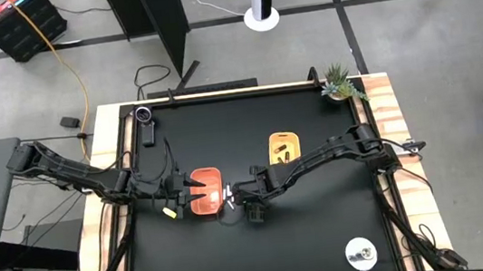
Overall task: Sort batteries
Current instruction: Put the small brown battery into the yellow bin
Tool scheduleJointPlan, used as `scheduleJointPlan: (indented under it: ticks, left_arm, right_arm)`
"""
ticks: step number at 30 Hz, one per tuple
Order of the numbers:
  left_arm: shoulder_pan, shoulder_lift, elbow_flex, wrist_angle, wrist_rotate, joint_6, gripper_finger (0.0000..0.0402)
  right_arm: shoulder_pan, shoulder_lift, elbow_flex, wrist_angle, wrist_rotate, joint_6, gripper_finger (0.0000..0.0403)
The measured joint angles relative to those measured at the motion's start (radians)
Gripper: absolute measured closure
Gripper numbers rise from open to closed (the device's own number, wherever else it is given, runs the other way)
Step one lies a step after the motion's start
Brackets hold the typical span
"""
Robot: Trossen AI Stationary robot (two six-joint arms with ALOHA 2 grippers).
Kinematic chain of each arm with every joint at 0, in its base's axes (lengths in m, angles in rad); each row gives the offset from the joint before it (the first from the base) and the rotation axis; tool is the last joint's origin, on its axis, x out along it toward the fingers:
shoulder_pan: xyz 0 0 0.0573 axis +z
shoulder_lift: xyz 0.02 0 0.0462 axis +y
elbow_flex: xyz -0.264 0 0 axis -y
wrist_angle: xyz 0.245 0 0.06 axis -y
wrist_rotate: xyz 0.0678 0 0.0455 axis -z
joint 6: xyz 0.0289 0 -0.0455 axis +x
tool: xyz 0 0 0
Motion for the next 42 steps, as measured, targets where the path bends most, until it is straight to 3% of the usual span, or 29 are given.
scheduleJointPlan:
  ticks: [30,34,42]
  left_arm:
    - [0.0,0.0,0.0,0.0,0.0,0.0,0.027]
    - [0.0,0.0,0.0,0.0,0.0,0.0,0.027]
    - [0.0,0.0,0.0,0.0,0.0,0.0,0.027]
  right_arm:
    - [-0.002,-0.023,0.048,-0.036,-0.001,-0.028,0.0399]
    - [-0.002,-0.023,0.048,-0.038,-0.029,-0.042,0.0367]
    - [0.006,-0.018,0.05,-0.011,-0.079,-0.042,0.0256]
